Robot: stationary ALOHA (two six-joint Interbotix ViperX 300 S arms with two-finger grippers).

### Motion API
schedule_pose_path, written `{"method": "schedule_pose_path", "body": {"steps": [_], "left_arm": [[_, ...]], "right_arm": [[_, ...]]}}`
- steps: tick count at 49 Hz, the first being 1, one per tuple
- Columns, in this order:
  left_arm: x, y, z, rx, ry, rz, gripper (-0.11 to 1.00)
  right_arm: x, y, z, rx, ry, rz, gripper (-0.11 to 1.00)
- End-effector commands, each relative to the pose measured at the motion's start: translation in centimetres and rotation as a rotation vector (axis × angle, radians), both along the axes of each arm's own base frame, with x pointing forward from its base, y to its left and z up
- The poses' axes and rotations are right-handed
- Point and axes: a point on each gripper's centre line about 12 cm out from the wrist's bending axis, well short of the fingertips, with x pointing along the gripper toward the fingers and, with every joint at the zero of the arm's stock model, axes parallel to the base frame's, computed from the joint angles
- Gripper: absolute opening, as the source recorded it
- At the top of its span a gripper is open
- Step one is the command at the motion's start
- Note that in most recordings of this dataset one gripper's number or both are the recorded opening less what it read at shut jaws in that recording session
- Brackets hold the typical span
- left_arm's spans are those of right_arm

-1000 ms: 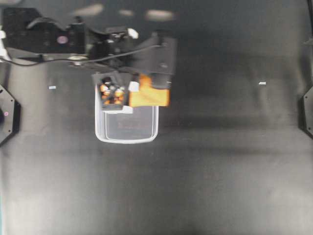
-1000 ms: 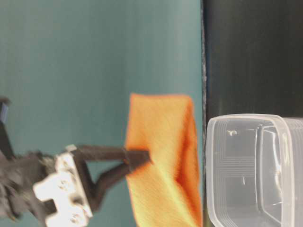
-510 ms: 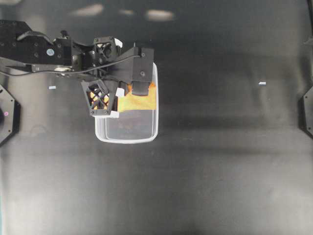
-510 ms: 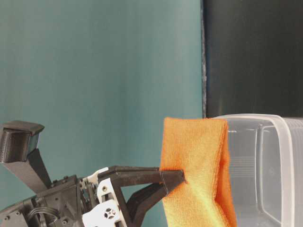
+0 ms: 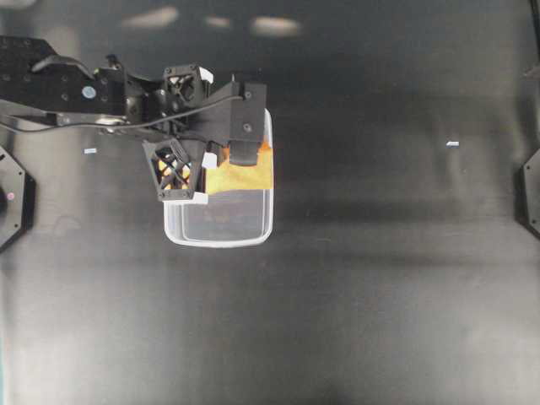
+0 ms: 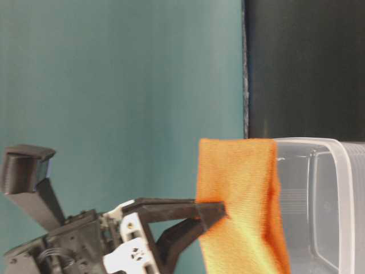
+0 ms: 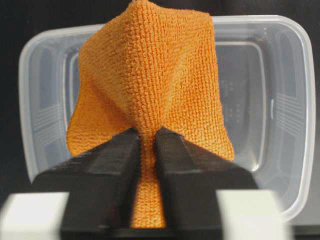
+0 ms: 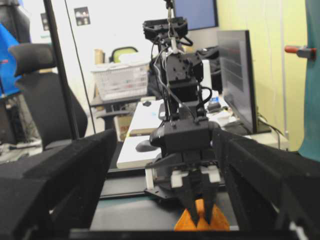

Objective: Place the orange towel into the container with the left arm.

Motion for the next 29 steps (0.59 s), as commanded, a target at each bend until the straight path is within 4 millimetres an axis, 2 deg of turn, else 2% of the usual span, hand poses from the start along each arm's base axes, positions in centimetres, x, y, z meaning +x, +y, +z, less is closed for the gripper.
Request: {"method": "schedule_pose_path", "body": {"steps": [1, 8, 13, 19, 29], "left_arm": [[0.2, -0.1, -0.3, 0.001, 0.006, -0.001, 0.24], [0.4, -0.2, -1.3, 0.002, 0.029, -0.010, 0.69], [0.5, -0.1, -1.3, 0.001, 0.029, -0.006, 0.88], [0.5, -0.2, -0.4, -0.007, 0.013, 0.011, 0.90], [-0.5, -0.2, 6.2, -0.025, -0.179, 0.058, 0.83]], "right_arm": [[0.2, 0.0, 0.3, 0.004, -0.006, 0.002, 0.76], [0.2, 0.0, 0.3, 0.006, -0.008, 0.002, 0.76], [0.1, 0.0, 0.4, 0.004, -0.009, 0.002, 0.76], [0.1, 0.0, 0.3, 0.004, -0.008, 0.002, 0.76], [0.1, 0.0, 0.3, 0.007, -0.006, 0.003, 0.76]]}}
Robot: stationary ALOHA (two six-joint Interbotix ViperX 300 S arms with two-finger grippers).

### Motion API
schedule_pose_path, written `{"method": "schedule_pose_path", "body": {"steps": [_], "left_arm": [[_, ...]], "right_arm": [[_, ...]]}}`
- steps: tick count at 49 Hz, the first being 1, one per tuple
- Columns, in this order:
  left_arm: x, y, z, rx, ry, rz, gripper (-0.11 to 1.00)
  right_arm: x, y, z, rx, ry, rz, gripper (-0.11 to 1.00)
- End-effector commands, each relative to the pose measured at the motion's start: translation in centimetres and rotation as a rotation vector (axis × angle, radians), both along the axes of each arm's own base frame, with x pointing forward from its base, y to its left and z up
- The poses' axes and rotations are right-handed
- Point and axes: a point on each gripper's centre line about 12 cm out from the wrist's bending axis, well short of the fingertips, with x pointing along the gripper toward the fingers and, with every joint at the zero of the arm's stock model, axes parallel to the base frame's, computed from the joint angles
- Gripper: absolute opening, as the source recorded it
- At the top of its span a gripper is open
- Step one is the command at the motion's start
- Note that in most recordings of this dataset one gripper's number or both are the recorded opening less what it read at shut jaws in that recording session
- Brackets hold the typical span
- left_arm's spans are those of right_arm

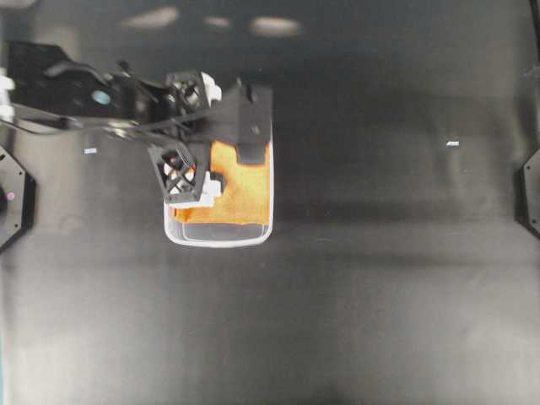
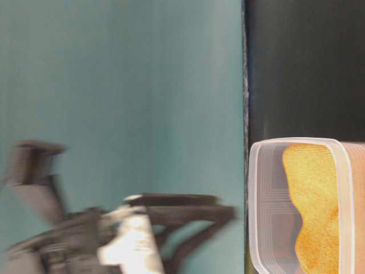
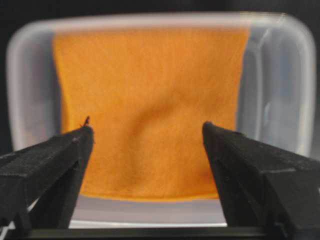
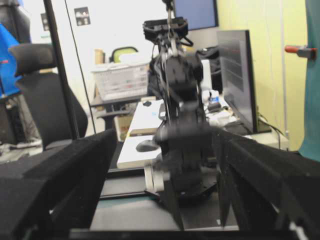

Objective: Place the orange towel into the container with the left arm.

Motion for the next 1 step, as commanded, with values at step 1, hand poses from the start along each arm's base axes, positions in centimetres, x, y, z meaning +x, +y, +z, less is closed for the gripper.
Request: {"method": "schedule_pose_path", "body": {"steps": [1], "left_arm": [[-0.79, -0.15, 4.87, 0.007, -0.149, 0.004, 0.83]], "right_arm": [[0.07, 0.02, 0.34, 0.004, -0.008, 0.002, 0.76]]}}
